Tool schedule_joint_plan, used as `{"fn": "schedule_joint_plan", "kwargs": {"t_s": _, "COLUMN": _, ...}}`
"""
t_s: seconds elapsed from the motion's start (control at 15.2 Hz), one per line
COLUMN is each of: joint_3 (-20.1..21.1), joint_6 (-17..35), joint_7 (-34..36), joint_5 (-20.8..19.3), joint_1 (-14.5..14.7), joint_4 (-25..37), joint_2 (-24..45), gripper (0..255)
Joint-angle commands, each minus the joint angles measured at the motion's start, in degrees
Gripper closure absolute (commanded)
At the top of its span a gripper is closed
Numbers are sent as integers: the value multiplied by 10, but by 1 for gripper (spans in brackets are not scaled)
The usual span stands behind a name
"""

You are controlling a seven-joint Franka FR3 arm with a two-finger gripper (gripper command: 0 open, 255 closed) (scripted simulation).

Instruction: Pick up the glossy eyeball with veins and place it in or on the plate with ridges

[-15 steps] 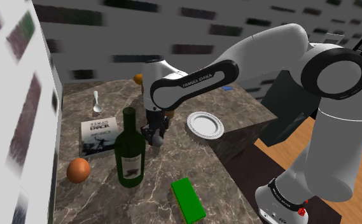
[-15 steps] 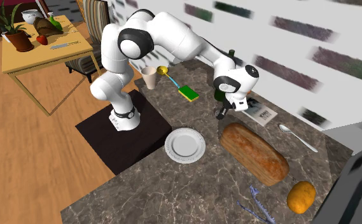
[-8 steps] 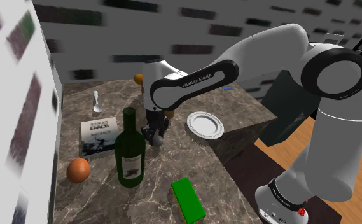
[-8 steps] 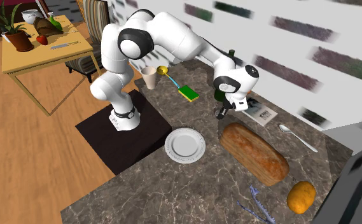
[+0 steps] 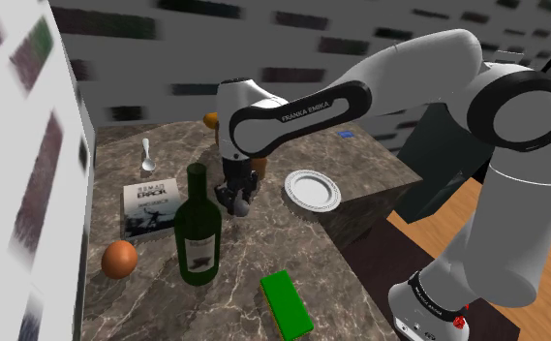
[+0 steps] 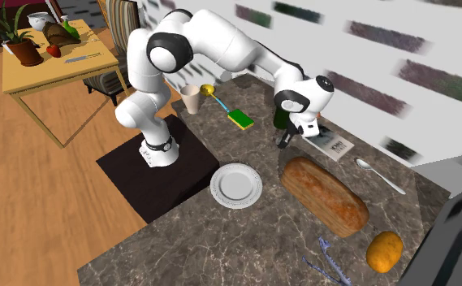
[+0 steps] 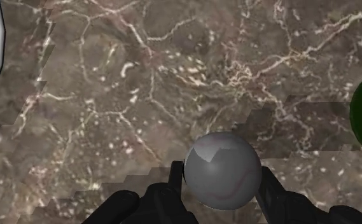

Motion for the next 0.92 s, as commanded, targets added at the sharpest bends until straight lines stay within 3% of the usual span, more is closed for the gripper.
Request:
{"fn": "schedule_joint_plan", "kwargs": {"t_s": 0.0, "joint_3": 2, "joint_6": -11, "joint_7": 1, "joint_5": 3, "joint_1": -1, "joint_4": 2, "joint_2": -9, "gripper": 255}}
{"fn": "schedule_joint_plan", "kwargs": {"t_s": 0.73, "joint_3": 6, "joint_6": -79, "joint_7": 3, "joint_5": 12, "joint_1": -4, "joint_4": 37, "joint_2": -44, "gripper": 255}}
{"fn": "schedule_joint_plan", "kwargs": {"t_s": 0.86, "joint_3": -1, "joint_6": -73, "joint_7": -23, "joint_5": 18, "joint_1": -22, "joint_4": 1, "joint_2": -72, "gripper": 255}}
